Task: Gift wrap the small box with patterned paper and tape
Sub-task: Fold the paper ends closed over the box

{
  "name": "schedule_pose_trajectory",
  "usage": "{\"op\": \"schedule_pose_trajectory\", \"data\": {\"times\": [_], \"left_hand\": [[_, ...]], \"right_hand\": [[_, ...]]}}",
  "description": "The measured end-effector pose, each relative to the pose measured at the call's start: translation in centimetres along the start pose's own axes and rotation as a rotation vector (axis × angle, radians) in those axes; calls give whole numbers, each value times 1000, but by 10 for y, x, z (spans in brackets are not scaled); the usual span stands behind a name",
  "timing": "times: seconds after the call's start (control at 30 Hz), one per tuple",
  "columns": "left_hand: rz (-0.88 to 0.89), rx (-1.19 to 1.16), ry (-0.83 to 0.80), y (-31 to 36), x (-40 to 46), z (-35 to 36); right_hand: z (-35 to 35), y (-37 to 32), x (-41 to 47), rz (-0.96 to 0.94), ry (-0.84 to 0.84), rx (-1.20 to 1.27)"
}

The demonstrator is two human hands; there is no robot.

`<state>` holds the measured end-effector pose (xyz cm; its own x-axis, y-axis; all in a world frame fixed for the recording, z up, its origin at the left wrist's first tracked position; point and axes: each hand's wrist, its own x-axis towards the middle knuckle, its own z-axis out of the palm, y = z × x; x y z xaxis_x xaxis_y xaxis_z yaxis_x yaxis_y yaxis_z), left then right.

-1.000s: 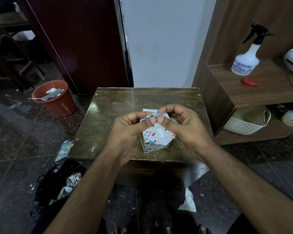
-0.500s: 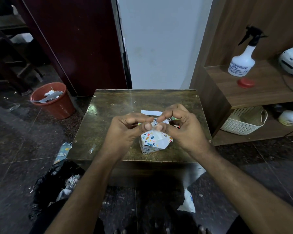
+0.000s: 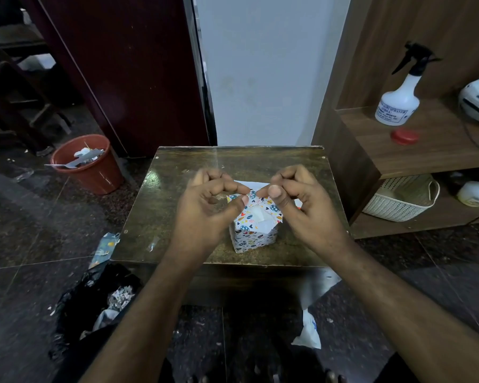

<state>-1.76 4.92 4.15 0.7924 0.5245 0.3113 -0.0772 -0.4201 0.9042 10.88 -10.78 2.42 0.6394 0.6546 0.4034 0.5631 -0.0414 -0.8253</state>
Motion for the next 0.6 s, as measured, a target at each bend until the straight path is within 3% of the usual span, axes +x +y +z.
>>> {"op": "schedule_pose_trajectory", "data": {"times": [0.07, 0.2, 0.37, 0.47, 0.6], "left_hand": [[100, 121, -19, 2, -1, 0], [88, 82, -93, 7, -5, -6], [158, 198, -308, 8, -9, -28], [210, 223, -381, 5, -11, -29], [265, 234, -249, 0, -10, -19]], "right_hand": [[-8, 0, 0, -84, -41, -120], [-26, -3, -2, -242, -215, -313], [-44, -1, -4, -306, -393, -541], [-42, 3, -4, -335, -378, -611], [-35, 4, -1, -360, -287, -531]]}}
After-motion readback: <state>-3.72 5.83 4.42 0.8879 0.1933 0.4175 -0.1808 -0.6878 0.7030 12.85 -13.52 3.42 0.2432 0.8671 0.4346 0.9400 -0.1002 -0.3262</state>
